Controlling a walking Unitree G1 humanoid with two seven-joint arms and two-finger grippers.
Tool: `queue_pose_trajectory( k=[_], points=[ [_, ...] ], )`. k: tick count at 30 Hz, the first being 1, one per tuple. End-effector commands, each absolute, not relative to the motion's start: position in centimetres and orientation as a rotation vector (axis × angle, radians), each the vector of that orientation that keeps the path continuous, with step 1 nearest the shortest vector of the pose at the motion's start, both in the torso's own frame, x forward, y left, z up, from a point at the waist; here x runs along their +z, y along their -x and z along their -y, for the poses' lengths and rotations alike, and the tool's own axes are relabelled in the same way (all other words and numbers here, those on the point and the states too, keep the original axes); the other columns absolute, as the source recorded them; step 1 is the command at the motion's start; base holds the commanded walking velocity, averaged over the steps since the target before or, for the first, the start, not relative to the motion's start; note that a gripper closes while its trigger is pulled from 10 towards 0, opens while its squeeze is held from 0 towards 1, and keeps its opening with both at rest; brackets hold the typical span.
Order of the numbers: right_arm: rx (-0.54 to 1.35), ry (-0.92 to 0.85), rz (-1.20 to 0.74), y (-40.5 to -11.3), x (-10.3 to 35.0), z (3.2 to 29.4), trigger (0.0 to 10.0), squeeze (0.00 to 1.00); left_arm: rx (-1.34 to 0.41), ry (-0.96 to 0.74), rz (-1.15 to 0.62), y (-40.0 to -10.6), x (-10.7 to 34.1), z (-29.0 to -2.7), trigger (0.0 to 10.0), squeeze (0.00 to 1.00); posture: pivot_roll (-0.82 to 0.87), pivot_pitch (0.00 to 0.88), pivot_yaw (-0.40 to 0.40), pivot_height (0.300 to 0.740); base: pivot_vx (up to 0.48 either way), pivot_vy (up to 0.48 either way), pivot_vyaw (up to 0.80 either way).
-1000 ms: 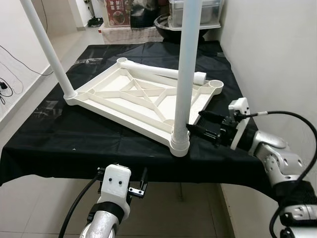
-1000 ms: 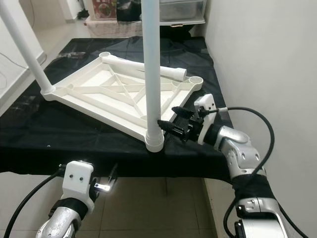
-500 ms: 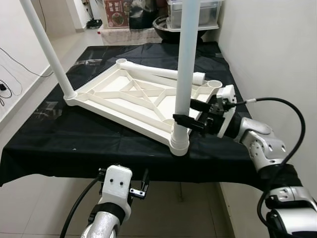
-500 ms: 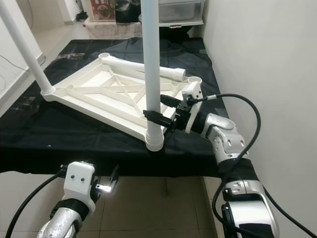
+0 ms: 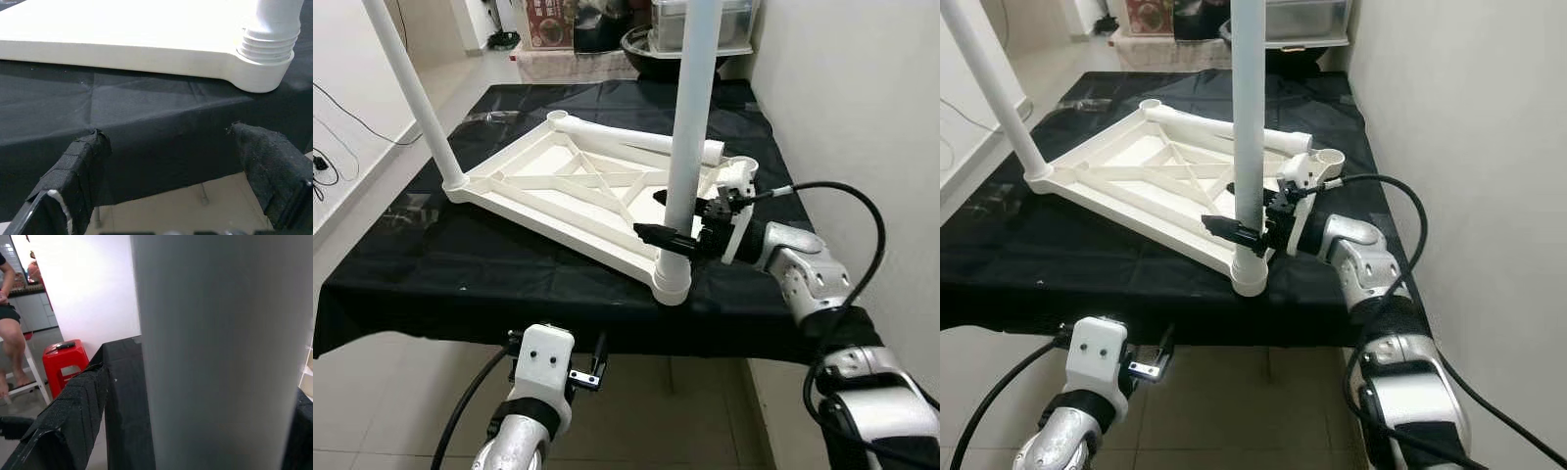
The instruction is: Building children table
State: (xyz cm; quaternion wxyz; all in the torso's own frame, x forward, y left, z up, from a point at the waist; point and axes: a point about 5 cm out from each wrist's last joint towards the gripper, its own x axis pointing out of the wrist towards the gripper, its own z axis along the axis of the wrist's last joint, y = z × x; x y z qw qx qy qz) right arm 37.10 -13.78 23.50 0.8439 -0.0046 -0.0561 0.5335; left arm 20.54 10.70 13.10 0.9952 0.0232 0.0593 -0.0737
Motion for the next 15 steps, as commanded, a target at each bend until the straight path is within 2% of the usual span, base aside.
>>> queue_pose_trajectory(
  k=[1,13,14,15],
  points=[
    [1.133,0.031,0.11,-37.31,23.35,13.32,10.0,0.0,-0.144,-0.044,-0.127,-20.34,13.12,-10.63,10.0,0.0,0.13,0.139,-0.013,0.74,0.0,0.0,0.0],
    [1.106,0.031,0.098,-37.89,23.4,13.42,10.0,0.0,-0.144,-0.045,-0.127,-20.29,13.2,-10.62,10.0,0.0,0.13,0.148,-0.011,0.74,0.0,0.0,0.0],
    [1.104,0.029,0.097,-37.95,23.39,13.42,3.3,0.0,-0.143,-0.046,-0.127,-20.29,13.2,-10.63,10.0,0.0,0.13,0.148,-0.01,0.74,0.0,0.0,0.0],
    [1.104,0.031,0.098,-37.98,23.34,13.39,0.0,0.0,-0.143,-0.046,-0.128,-20.3,13.2,-10.63,10.0,0.0,0.13,0.149,-0.009,0.74,0.0,0.0,0.0]
  ],
)
